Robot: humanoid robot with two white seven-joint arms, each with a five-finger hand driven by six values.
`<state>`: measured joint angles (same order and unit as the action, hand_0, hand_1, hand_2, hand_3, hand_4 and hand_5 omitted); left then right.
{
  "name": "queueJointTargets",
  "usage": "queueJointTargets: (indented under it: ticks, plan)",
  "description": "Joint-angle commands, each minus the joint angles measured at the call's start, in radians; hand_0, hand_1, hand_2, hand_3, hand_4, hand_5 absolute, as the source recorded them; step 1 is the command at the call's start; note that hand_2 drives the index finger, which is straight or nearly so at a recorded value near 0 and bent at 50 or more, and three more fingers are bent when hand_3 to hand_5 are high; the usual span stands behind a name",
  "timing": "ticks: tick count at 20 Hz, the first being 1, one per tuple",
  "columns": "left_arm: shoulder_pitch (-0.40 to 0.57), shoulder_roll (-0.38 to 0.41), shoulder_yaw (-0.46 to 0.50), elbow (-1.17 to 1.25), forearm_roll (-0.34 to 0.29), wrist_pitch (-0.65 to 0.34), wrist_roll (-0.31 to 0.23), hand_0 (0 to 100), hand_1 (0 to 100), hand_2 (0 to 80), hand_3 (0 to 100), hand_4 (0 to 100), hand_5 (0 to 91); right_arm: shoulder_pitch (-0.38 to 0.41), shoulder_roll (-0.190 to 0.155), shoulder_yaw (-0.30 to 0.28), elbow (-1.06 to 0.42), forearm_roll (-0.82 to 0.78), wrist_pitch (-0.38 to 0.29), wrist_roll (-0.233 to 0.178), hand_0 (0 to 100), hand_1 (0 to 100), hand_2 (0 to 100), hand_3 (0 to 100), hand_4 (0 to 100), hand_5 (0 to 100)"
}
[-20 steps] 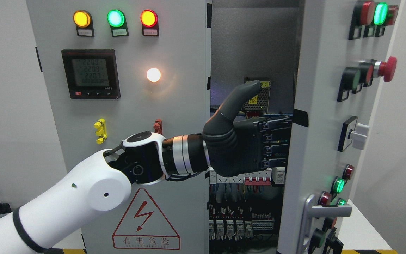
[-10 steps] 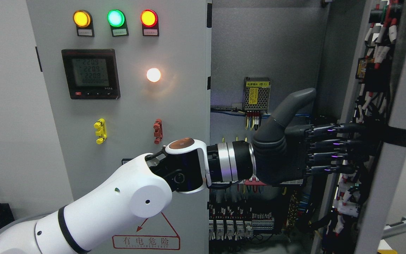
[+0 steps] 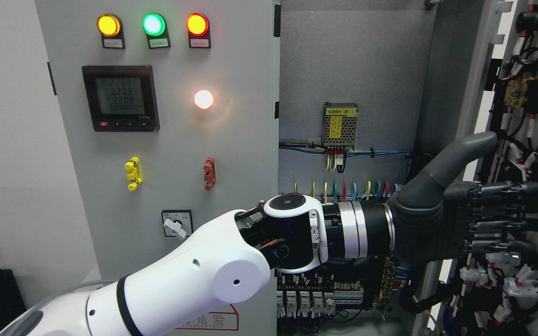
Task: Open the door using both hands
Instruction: 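Push the door outward with the left hand, swinging it wide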
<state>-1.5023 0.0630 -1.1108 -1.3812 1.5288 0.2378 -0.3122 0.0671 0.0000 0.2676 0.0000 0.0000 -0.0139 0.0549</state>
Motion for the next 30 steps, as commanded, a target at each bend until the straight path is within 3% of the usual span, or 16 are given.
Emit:
queueJointTargets:
  ticks: [1, 7, 21, 30]
  plan:
    - [-0.001, -0.074, -0.007, -0.025, -0.006, -0.020, 0.038, 0, 0, 0.0, 0, 0, 0.0, 0.002, -0.015, 0.001, -0.023, 0.031, 0.002, 0.000, 39, 0, 0, 0, 0, 0]
    - [-0.003, -0.080, -0.021, -0.073, -0.001, -0.023, 0.123, 0, 0, 0.0, 0, 0, 0.0, 0.002, -0.017, -0.001, -0.023, 0.029, 0.000, 0.000, 39, 0, 0, 0, 0, 0]
    - [-0.003, -0.089, -0.104, -0.121, 0.004, -0.074, 0.127, 0, 0, 0.0, 0, 0, 0.0, 0.002, -0.023, -0.001, -0.023, 0.029, -0.001, 0.000, 39, 0, 0, 0, 0, 0]
    - [0.017, -0.055, -0.072, -0.108, -0.007, -0.061, 0.120, 0, 0, 0.0, 0, 0, 0.0, 0.011, -0.025, 0.001, -0.023, 0.029, -0.005, 0.000, 39, 0, 0, 0, 0, 0]
